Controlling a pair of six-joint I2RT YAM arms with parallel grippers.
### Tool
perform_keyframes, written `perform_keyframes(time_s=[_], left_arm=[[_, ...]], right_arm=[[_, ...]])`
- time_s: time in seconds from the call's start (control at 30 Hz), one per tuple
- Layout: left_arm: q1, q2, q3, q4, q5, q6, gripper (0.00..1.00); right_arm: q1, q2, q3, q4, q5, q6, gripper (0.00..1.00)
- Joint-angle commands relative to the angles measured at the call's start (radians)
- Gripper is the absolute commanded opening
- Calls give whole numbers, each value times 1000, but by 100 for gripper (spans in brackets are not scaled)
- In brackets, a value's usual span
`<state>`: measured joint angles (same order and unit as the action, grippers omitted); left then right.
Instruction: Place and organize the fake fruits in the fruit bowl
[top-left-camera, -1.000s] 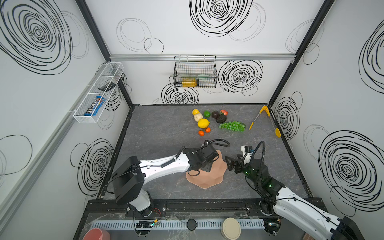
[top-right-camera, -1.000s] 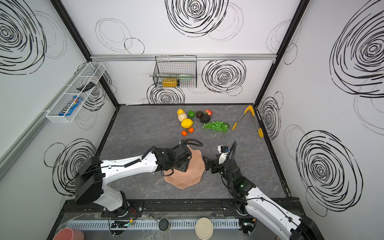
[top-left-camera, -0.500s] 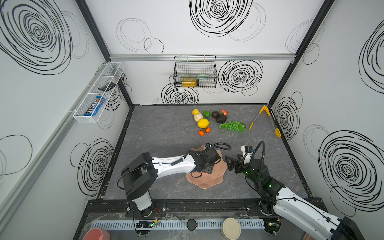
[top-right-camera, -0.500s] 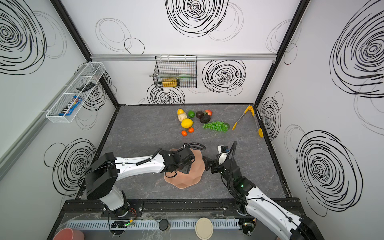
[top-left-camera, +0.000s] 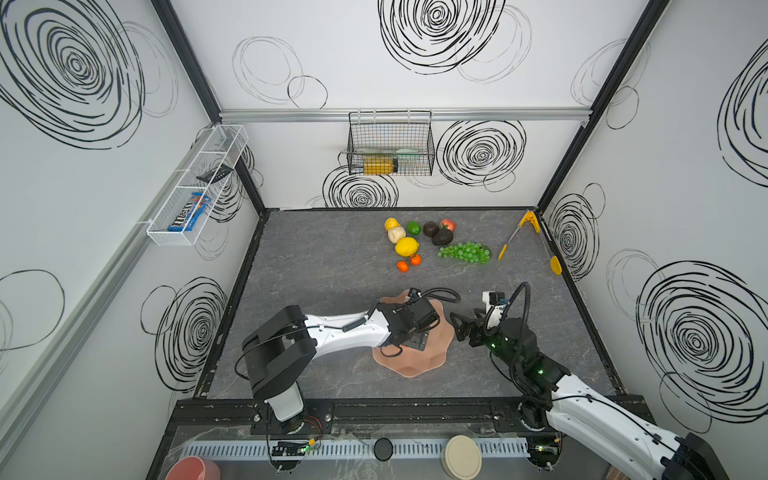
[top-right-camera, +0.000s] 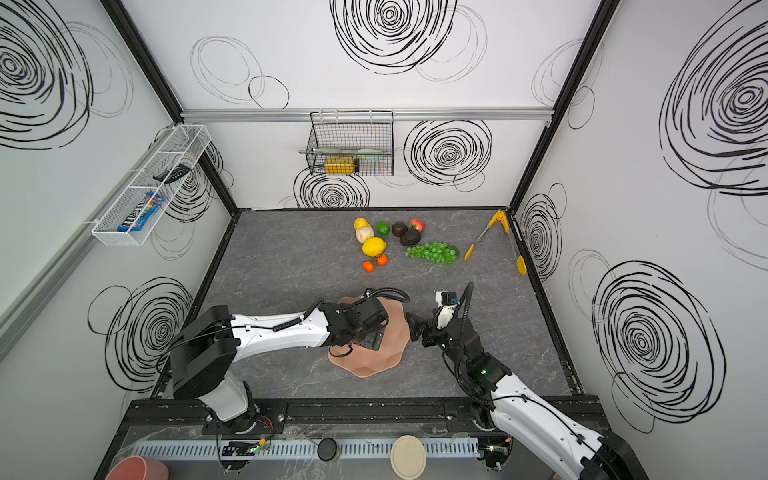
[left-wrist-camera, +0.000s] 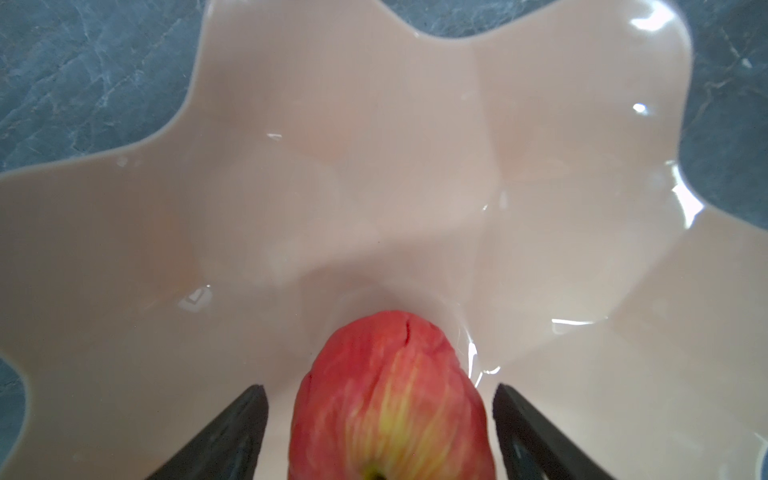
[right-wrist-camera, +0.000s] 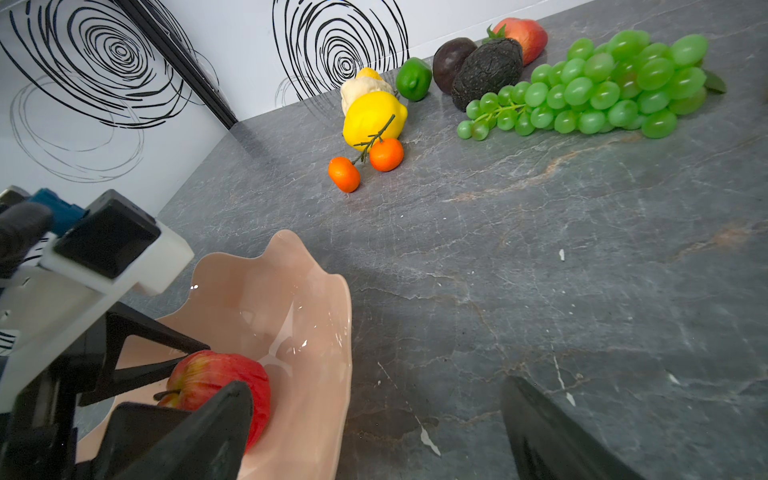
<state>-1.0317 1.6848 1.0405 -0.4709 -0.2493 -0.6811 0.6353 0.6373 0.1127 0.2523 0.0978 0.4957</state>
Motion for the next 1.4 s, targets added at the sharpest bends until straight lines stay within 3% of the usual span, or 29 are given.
perform_keyframes(time_s=[0.0,0.33,0.57,0.8,1.0,1.37], left_arm=[[-4,-40,10,-10,-24,-5,92],[7,-209,5,-16,-71,21,97],[52,-545,-177,117,-234,35,98],[163,-857,-483,322,-271,-26,99],[242,-982,-632,356,-271,2,100],[294,-1270,-824,410,-306,156,99]], right_arm=[[-5,4,-8,37,3,6,97],[-5,12,-9,37,6,10,97],[-34,67,154,-100,67,37,97],[-166,286,396,-172,10,-11,97],[-271,520,620,-261,-14,-17,97],[-251,911,944,-283,-136,-20,97]])
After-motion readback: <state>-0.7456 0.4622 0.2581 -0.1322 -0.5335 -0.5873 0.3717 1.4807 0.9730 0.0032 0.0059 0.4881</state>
